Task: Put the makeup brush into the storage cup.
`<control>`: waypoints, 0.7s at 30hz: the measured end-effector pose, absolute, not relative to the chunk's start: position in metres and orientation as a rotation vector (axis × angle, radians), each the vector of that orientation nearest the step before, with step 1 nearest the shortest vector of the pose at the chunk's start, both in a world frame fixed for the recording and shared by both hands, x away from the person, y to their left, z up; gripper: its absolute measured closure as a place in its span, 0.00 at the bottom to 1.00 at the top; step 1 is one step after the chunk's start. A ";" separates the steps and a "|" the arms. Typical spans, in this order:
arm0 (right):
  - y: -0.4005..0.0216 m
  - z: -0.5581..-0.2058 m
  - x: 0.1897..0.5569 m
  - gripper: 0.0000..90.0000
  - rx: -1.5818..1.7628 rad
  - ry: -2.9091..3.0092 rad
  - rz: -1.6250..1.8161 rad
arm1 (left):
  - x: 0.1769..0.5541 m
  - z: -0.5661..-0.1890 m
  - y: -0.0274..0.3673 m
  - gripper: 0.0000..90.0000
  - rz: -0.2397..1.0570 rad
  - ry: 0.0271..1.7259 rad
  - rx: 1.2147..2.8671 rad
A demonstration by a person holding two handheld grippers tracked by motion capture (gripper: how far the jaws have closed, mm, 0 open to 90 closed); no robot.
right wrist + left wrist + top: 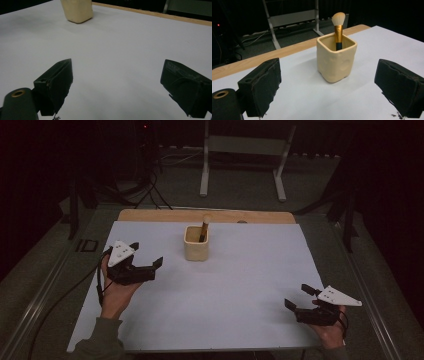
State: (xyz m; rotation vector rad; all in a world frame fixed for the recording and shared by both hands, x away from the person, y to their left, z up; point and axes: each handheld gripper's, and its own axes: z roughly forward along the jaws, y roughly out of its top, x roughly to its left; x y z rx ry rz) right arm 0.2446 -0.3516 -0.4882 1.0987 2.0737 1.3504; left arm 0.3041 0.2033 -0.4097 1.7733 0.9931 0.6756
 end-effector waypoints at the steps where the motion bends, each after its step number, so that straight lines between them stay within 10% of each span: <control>1: -0.352 -0.488 0.245 0.12 1.097 2.072 1.350 | 0.302 -0.411 0.205 0.09 0.678 0.999 1.776; 21: -0.353 -0.488 0.245 0.12 1.102 2.049 1.354 | 0.250 -0.453 0.248 0.10 0.685 1.047 1.748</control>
